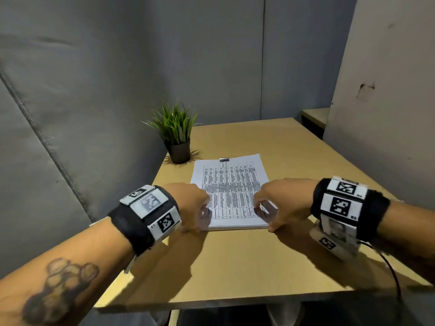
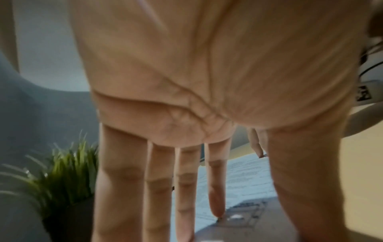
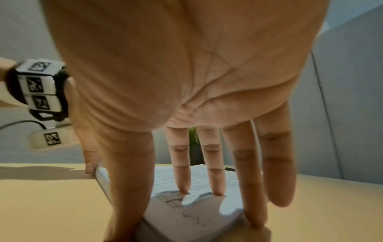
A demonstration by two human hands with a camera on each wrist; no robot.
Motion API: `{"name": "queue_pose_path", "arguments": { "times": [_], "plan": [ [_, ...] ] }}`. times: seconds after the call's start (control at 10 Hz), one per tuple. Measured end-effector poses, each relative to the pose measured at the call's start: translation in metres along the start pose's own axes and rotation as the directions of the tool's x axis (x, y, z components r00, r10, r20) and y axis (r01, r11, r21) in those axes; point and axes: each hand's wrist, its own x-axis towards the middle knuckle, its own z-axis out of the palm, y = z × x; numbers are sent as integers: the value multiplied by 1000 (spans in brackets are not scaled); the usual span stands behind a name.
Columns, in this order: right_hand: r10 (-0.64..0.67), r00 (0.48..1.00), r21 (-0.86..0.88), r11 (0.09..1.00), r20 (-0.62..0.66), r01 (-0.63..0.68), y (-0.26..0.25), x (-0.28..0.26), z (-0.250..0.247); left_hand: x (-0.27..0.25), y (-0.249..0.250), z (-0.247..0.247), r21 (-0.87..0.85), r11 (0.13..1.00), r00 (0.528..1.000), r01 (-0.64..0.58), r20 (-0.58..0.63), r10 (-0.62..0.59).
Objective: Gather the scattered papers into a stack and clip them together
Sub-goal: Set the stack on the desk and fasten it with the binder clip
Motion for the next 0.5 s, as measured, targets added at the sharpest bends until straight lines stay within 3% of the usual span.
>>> {"name": "queue_pose_path", "arguments": {
  "times": [0.2,0.4,0.5],
  "plan": [
    [152,984,20,988,-93,-151,14,46,-11,51,-10,-5,-59,997,986,59,-151,-67],
    [230,971,-6,973,-63,-231,15,61,-17,72,-16,-12,-111,986,975,128,-170,-146],
    [238,971,84,968,-29,-235,13,36,-21,52,-18,-14,-196,976,980,98,-153,-129]
  ]
}}
